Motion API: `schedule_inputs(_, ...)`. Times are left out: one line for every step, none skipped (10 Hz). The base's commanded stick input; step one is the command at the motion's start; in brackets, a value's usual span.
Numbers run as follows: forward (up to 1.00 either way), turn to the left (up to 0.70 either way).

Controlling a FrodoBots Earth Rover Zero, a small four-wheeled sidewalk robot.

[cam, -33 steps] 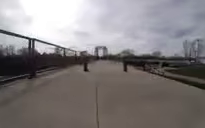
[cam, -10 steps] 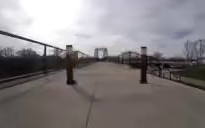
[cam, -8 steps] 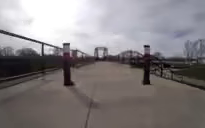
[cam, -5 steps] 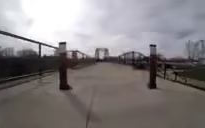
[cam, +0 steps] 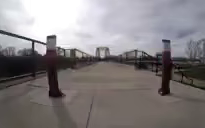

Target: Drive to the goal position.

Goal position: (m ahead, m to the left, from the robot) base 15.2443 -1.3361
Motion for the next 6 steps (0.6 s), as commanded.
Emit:
schedule_inputs(1.00,0.00)
schedule_inputs(1.00,0.00)
schedule_inputs(1.00,0.00)
schedule_inputs(1.00,0.00)
schedule_inputs(1.00,0.00)
schedule_inputs(1.00,0.00)
